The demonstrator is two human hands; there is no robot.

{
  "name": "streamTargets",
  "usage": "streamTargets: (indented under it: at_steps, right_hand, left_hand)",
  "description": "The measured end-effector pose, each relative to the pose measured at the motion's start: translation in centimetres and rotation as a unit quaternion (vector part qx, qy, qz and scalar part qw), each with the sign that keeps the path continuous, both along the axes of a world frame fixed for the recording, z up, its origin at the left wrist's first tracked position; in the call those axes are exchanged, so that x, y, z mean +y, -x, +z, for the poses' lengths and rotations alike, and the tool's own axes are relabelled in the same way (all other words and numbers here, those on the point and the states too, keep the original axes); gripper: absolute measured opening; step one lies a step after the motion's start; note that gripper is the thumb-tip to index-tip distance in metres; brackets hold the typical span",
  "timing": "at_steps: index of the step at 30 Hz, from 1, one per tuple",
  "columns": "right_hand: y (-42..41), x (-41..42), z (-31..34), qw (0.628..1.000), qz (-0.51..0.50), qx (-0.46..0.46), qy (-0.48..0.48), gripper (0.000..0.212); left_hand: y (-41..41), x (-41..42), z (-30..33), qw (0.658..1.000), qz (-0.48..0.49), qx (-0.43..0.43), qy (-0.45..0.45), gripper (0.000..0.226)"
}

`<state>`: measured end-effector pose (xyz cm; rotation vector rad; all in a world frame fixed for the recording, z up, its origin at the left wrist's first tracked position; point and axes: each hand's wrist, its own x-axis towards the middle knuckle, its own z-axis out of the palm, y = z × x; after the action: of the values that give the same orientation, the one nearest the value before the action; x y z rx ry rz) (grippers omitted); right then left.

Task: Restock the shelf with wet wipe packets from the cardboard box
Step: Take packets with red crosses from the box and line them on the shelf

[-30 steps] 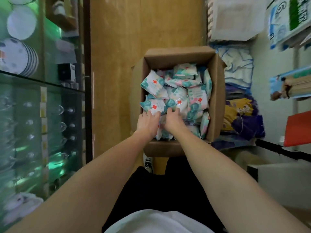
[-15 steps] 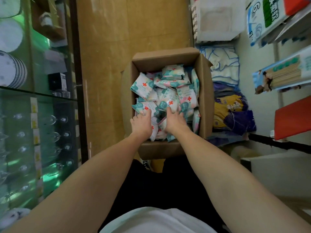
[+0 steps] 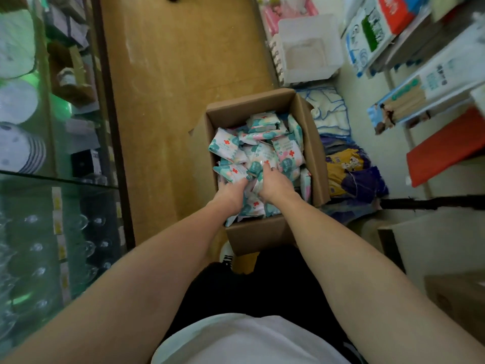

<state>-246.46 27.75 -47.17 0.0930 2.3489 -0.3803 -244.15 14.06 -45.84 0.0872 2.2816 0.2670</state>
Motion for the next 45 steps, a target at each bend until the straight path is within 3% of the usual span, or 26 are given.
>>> streamTargets:
  at_steps: [5,7,11,21,33,36,39,42,45]
  right_hand:
    - [-3.4,1.3,2.6,0.978,-0.202,0.025,0.044,0.084]
    - [-4.9,2.2,4.0,0.963,-0.26,0.048,0.051,0.076]
    - [-8.5,4.7,7.2,0.94,-0.32,0.108,0.052,0.035]
    - [-19.5,13.9,17.2,0.897,-0.417,0.143,-0.008,0.018]
    - [-31.6,25.7,28.8,0.804,-0.548,0.222,-0.067,0.036]
    - [-34.4,28.6,30.3,0.774,-0.574,0.265,-0.033,0.039]
    - [-36.8,31.5,31.4,0.744,-0.59,0.313,0.007,0.047]
    - [-38.7,34.4,31.4,0.689,-0.616,0.379,0.052,0.051]
    - [-39.9,36.9,30.7,0.64,-0.639,0.417,0.091,0.048]
  left_hand:
    - [-0.8,-0.6,2.7,0.996,-0.076,0.038,-0.027,0.051]
    - [-1.1,-0.1,4.1,0.989,-0.137,0.061,-0.009,0.048]
    - [-1.1,2.5,7.1,0.969,-0.234,0.084,-0.004,0.027]
    - [-3.9,14.4,14.8,0.89,-0.426,0.134,-0.088,0.03]
    - [-12.9,29.9,25.5,0.802,-0.54,0.214,-0.141,0.03]
    - [-15.8,33.4,28.4,0.771,-0.574,0.24,-0.136,0.032]
    - [-17.8,37.0,31.0,0.763,-0.581,0.252,-0.133,0.03]
    - [-18.6,40.4,32.7,0.758,-0.579,0.265,-0.143,0.023]
    - [-19.4,43.3,33.6,0.749,-0.59,0.266,-0.143,0.031]
